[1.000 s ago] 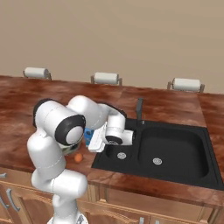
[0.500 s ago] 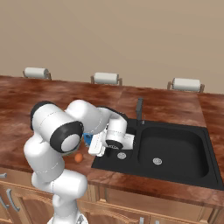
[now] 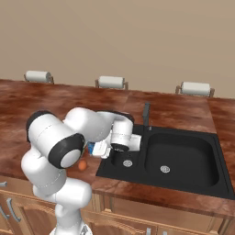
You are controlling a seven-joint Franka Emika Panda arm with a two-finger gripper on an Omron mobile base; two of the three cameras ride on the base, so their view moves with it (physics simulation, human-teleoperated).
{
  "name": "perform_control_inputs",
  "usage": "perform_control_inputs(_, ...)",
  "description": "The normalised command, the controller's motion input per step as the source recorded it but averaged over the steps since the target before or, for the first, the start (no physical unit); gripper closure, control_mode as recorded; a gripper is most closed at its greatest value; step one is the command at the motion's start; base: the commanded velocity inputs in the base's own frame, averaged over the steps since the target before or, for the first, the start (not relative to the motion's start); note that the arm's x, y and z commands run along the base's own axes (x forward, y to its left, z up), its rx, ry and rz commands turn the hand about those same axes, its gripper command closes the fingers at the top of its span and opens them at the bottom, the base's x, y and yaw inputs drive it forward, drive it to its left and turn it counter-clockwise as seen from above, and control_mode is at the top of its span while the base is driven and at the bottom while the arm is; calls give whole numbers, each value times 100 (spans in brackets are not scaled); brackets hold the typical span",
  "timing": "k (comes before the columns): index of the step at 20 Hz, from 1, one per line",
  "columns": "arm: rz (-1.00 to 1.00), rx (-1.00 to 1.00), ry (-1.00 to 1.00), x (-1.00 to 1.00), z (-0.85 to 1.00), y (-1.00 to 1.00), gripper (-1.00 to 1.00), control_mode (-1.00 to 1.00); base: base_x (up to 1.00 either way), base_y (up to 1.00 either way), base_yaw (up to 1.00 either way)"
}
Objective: Gather the eggs and milk located in the vicinity of the sink area and place them right next to the bowl.
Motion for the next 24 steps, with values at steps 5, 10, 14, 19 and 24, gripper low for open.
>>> perform_control_inputs(5, 0, 0, 0, 0, 41, 0, -100, -100, 0, 0, 0)
perform_control_inputs(10, 0, 0, 0, 0, 54, -6, -100, -100, 0, 0, 0)
perform_control_inputs(14, 0, 0, 0, -11, 65, -20, -100, -100, 0, 0, 0)
perform_control_inputs(19, 0, 0, 0, -54, 60, -15, -100, -100, 0, 0, 0)
perform_control_inputs(24, 0, 0, 0, -89, 43, -7, -100, -100, 0, 0, 0)
